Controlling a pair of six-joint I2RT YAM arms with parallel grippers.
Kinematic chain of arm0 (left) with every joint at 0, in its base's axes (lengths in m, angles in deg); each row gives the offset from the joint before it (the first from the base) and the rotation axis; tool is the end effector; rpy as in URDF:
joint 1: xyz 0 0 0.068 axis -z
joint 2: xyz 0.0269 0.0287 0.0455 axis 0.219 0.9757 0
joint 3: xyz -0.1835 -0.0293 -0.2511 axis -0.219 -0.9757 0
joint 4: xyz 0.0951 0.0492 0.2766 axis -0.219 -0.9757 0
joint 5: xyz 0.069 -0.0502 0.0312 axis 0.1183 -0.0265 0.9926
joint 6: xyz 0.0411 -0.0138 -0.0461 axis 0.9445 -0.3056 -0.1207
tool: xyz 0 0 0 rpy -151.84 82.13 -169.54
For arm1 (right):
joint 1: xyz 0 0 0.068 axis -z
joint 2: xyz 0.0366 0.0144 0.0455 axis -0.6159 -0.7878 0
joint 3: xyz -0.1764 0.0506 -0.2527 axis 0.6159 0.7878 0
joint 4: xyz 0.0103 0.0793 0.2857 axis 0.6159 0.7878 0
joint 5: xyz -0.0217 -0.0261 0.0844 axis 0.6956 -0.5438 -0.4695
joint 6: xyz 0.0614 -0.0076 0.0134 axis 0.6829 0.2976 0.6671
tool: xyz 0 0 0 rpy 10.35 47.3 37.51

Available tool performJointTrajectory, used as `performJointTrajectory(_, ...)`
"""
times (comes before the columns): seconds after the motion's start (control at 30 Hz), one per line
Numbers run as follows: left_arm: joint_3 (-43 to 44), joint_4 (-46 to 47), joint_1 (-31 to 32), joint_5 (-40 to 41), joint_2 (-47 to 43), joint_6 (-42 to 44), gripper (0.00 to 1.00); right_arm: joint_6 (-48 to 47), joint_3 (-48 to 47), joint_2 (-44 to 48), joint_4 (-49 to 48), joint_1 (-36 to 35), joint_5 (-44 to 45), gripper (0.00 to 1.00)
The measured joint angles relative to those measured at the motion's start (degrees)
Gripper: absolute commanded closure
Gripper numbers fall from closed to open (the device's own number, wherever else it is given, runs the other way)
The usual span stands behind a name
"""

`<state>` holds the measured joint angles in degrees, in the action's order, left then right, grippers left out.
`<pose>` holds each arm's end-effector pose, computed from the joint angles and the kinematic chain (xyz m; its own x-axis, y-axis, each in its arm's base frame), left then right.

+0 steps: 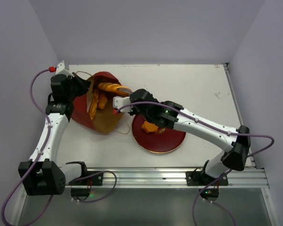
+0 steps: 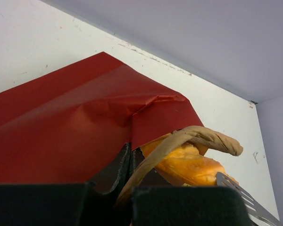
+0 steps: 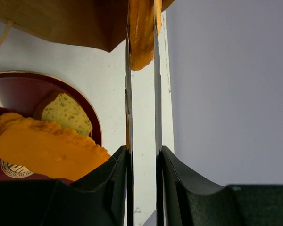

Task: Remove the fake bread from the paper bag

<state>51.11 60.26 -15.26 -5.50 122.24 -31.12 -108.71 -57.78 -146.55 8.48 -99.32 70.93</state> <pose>0.3039 0.0048 0.3680 -0.3275 -0.5679 -0.7551 -0.0625 0.8105 -0.5824 0.2145 0.3411 0.3979 0.2370 -0.9149 -0.3269 -0.5816 0.1360 -0.8020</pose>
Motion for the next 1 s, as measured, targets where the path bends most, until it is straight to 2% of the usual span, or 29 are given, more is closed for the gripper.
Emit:
performJointTrajectory(0.23, 0.6, 0.4, 0.0, -0.8, 1.8, -0.7, 1.0, 2.1, 5.8, 7.8, 1.3, 2.6, -4.9, 1.0)
performJointTrajectory(0.67, 1.2, 1.2, 0.0, -1.3, 3.4, -0.7, 1.0, 4.9, 17.0, 25.9, 7.4, 9.7, -19.5, 1.0)
performJointTrajectory(1.0, 1.3, 1.2, 0.0, -1.3, 3.4, -0.1, 1.0, 4.3, 26.2, 47.0, 16.6, 19.0, -28.6, 1.0)
